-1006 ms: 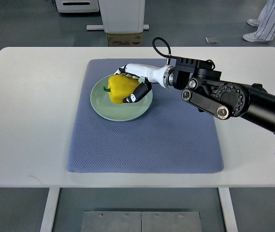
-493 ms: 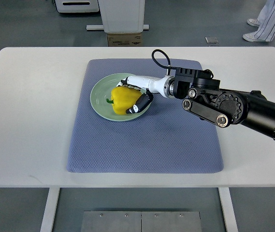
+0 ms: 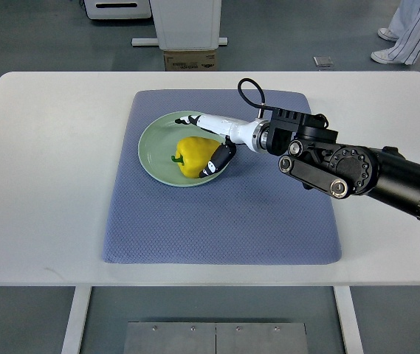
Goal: Place yellow pepper on plate with right hand
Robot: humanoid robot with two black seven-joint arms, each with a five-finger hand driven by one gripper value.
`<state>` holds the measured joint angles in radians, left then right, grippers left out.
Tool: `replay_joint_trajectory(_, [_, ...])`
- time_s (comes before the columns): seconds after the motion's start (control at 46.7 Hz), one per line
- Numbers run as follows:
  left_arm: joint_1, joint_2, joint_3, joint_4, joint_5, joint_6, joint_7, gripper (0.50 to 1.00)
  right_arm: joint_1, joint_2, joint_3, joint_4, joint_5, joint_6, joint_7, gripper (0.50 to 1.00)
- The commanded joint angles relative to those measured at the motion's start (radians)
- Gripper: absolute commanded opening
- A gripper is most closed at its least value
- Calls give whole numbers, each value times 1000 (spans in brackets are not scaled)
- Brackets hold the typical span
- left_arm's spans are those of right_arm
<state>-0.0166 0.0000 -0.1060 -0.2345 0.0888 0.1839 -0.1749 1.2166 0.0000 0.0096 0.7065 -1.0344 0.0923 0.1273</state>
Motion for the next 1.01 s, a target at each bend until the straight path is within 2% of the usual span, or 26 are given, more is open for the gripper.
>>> replay_joint_trajectory(0.0, [0,0,0,0,0,-1,0,1000,1,0,3,-1,0,0,0,1000])
replay_joint_trajectory(0.471, [0,0,0,0,0,0,0,1000,-20,0,160,2,80,-2,0,998])
replay_joint_trajectory(0.878, [0,0,0,0,0,0,0,1000,-155,-156,469,-5,168,-5,-3,996])
replay_joint_trajectory(0.985, [0,0,0,0,0,0,0,1000,-206,-164,559,-5,197,-48,-5,995])
